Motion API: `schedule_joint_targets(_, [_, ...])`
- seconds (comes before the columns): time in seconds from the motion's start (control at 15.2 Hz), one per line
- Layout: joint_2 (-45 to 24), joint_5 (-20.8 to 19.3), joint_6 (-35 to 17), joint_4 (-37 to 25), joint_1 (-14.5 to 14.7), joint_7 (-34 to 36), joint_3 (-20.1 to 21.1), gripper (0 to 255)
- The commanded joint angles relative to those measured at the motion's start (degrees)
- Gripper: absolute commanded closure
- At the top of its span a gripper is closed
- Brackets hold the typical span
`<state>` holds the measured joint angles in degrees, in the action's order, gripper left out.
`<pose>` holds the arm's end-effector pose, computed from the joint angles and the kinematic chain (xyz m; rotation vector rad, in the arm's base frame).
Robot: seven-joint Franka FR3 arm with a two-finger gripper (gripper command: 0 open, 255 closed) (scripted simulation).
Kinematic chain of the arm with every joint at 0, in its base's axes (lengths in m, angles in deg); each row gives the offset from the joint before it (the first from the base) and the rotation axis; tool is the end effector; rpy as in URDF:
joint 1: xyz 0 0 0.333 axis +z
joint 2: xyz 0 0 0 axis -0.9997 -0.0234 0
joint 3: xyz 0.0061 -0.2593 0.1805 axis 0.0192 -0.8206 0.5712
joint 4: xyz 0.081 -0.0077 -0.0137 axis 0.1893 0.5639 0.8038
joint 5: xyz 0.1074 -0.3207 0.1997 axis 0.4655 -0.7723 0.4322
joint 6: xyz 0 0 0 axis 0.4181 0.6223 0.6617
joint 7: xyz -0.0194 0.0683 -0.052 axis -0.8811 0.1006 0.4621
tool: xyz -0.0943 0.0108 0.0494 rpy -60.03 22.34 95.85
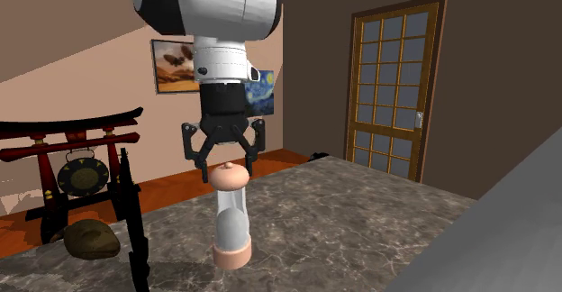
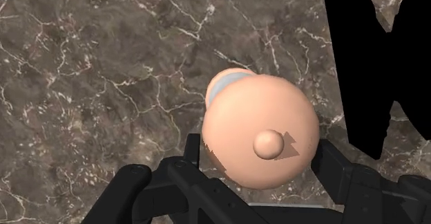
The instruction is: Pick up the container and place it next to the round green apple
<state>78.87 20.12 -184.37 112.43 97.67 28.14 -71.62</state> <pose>0.3922 0.1170 0.4469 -3.1372 -0.0423 0.1381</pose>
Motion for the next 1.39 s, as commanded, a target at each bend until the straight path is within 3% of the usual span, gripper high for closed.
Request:
schedule_joint_targets(0.0, [0.5,0.0,1.8,-1.3,0.0,0.1,0.0,255])
schedule_joint_targets(1.32, [1.9,-0.4,17.5,-15.6,-0.2,0.4,-0.7,255])
